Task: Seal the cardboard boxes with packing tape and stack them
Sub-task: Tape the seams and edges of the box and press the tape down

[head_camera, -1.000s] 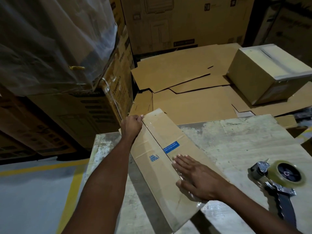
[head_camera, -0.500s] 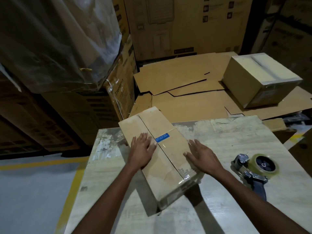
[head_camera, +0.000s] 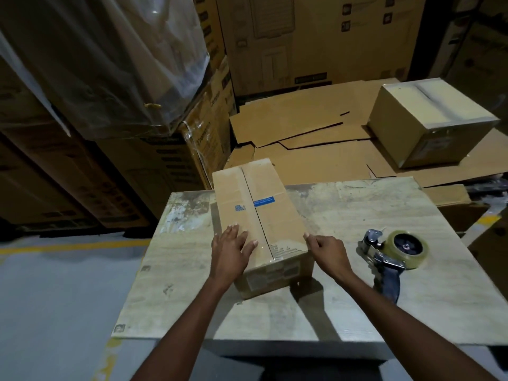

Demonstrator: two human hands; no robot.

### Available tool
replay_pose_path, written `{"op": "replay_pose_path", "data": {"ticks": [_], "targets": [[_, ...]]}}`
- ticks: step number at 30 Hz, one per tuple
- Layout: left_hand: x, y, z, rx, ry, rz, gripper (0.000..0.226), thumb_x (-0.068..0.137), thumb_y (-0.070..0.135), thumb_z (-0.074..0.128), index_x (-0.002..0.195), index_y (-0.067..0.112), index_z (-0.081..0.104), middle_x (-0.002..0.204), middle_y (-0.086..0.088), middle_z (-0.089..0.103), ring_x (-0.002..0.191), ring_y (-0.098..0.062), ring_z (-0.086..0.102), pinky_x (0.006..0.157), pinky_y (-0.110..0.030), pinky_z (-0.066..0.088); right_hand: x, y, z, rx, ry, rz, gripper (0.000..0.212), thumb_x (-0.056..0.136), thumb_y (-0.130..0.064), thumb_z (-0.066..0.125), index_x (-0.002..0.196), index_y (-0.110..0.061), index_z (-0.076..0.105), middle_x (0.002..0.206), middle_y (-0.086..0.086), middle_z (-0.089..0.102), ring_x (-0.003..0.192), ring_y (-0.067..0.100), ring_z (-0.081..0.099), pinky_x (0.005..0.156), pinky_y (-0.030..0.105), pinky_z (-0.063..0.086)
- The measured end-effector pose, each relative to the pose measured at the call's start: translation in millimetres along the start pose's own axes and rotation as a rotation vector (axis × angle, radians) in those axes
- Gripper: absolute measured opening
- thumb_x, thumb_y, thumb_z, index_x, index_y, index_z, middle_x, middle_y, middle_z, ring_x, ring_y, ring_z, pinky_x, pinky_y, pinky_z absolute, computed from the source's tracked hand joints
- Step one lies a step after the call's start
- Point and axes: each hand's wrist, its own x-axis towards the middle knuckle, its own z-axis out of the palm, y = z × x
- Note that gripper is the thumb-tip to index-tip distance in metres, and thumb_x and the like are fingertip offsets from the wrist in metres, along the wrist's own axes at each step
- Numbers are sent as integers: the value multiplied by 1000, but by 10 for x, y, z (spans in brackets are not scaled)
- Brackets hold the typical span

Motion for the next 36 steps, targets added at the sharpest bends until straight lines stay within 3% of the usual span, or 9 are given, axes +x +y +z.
{"op": "replay_pose_path", "data": {"ticks": [4, 10, 15, 18, 21, 25, 29, 33, 36], "targets": [[-247, 126, 190, -133, 20, -1, 55, 106, 50, 42, 150, 17, 50, 166, -3, 26, 157, -22, 16, 124, -50, 21, -236, 181, -47, 0, 26, -38, 62, 106, -49, 50, 58, -10, 48, 51, 10, 52, 51, 24, 53, 54, 36, 38], [-64, 47, 124, -93, -48, 95, 55, 108, 46, 38, 155, 19, 42, 168, 1, 22, 157, -12, 11, 122, -46, 26, -475, 128, -71, -10, 67, -140, 57, 107, -40, 53, 53, -29, 37, 44, -2, 37, 43, 9, 40, 50, 26, 25], [162, 61, -28, 30, -196, 157, 54, 110, 43, 33, 160, 21, 32, 170, 6, 12, 157, -9, 2, 125, -50, 13, -478, 327, -108, 119, 32, -127, 36, 107, -40, 54, 78, -24, 69, 70, -4, 69, 69, 8, 65, 68, 33, 48], [137, 192, -32, 74, -167, 98, 56, 110, 45, 30, 160, 20, 32, 171, 1, 13, 158, -13, 3, 124, -51, 9, -525, 536, -200, 231, 168, 10, 27, 105, -38, 57, 102, -19, 76, 86, -3, 74, 82, 13, 66, 70, 31, 46], [19, 399, 79, 40, -59, 62, 60, 108, 53, 31, 156, 19, 39, 169, -5, 20, 158, -19, 9, 123, -55, 10, -668, 779, -385, 330, 359, 230, 30, 105, -38, 55, 87, -20, 69, 74, -1, 67, 73, 20, 63, 65, 35, 43], [-98, 694, 224, 52, 10, 85, 70, 103, 62, 26, 153, 17, 43, 167, -9, 26, 157, -23, 15, 126, -51, 3, -753, 1203, -678, 480, 558, 664, 38, 105, -46, 50, 99, -15, 72, 98, 10, 71, 98, 36, 64, 80, 40, 47], [-117, 921, 329, 27, -1, 126, 85, 97, 74, 18, 155, 16, 41, 167, -9, 27, 156, -23, 16, 127, -49, 0, -736, 1520, -912, 513, 461, 980, 64, 108, -50, 39, 116, 7, 67, 120, 28, 67, 112, 45, 61, 88, 44, 46], [-98, 1123, 413, 1, -12, 139, 95, 91, 80, 17, 155, 16, 41, 167, -8, 28, 157, -22, 15, 127, -49, 0, -597, 1809, -849, 1028, 240, 1073, 78, 100, -65, 48, 118, 9, 67, 90, 20, 73, 78, 35, 69, 69, 40, 55], [-97, 1220, 441, -4, -23, 107, 100, 89, 82, 18, 157, 11, 36, 168, -9, 24, 157, -22, 12, 127, -49, -1, -452, 1854, -847, 1364, 103, 1037, 70, 105, -61, 41, 113, 4, 66, 78, 18, 72, 74, 33, 63, 68, 41, 52]]}}
